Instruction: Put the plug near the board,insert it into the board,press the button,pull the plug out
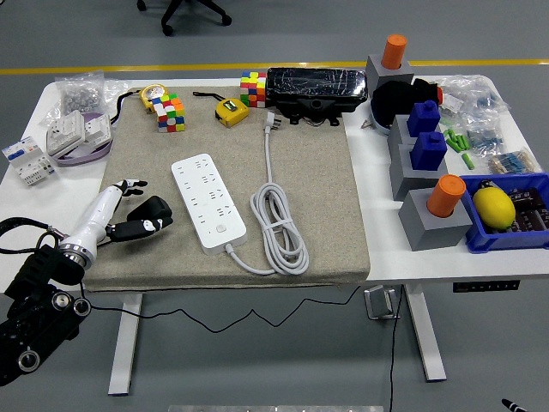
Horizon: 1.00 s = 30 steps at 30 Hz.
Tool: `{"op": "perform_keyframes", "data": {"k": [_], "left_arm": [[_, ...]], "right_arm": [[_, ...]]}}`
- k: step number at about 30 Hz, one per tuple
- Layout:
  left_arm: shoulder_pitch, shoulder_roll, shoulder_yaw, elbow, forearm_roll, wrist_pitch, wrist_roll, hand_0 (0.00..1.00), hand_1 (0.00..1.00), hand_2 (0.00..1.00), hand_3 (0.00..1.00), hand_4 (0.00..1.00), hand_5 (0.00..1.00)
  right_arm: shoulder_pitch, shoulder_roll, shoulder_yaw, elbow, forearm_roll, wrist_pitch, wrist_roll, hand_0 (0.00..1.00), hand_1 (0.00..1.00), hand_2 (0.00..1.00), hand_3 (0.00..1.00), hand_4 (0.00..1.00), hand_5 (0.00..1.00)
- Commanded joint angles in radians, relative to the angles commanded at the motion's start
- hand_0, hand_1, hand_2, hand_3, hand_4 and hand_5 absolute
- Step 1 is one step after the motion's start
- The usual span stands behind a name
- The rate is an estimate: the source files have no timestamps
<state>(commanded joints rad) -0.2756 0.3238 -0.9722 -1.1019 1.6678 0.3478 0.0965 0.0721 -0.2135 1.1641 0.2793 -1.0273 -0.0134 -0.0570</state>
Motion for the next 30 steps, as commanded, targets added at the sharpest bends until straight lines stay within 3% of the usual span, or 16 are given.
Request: {"op": "perform_keyframes", "data": {"k": [3,4,9,10,15,16,18,30], "left_arm": [[-0.003,-0.001,0.005,0.006,-0.003,0.005,0.004,0.77,0.737,0.671,0.641,0.998,0.181],[-0.006,-0.002,0.01,0.011,-0.007,0.008,0.006,0.703,0.584,0.518,0.54,0.806,0.02],[-0.015,-0.005,0.022,0.027,-0.025,0.037,-0.006,0.703,0.584,0.518,0.54,0.806,0.02],[-0.016,-0.006,0.022,0.027,-0.027,0.043,-0.009,0.476,0.454,0.475,0.548,0.634,0.002],[-0.02,-0.006,0.026,0.026,-0.031,0.057,-0.015,0.476,0.454,0.475,0.548,0.634,0.002],[-0.022,-0.006,0.029,0.025,-0.034,0.062,-0.019,0.423,0.427,0.45,0.531,0.609,0.002],[-0.023,-0.006,0.03,0.021,-0.034,0.062,-0.019,0.423,0.427,0.45,0.531,0.609,0.002],[-0.047,-0.004,0.05,-0.061,-0.056,0.029,-0.031,0.414,0.422,0.441,0.528,0.614,0.002]], "right_arm": [[0.0,0.0,-0.001,0.0,0.0,0.0,0.0,0.652,0.648,0.633,0.559,0.985,0.553],[0.0,0.0,-0.001,0.0,0.0,0.0,0.0,0.652,0.647,0.633,0.559,0.985,0.553],[0.002,-0.001,-0.003,0.003,0.0,-0.001,0.001,0.652,0.647,0.633,0.559,0.985,0.553],[0.002,-0.001,-0.003,0.003,0.0,-0.001,0.001,0.652,0.647,0.633,0.559,0.985,0.553],[0.001,-0.002,-0.004,0.007,-0.002,-0.001,0.001,0.652,0.647,0.633,0.559,0.985,0.553],[0.002,-0.002,-0.003,0.008,-0.001,-0.001,0.002,0.652,0.647,0.633,0.559,0.985,0.553],[0.003,-0.002,-0.002,0.008,-0.002,-0.001,0.002,0.652,0.647,0.633,0.559,0.985,0.553],[0.0,-0.002,-0.007,0.006,0.0,-0.001,0.001,0.652,0.647,0.633,0.559,0.985,0.552]]}}
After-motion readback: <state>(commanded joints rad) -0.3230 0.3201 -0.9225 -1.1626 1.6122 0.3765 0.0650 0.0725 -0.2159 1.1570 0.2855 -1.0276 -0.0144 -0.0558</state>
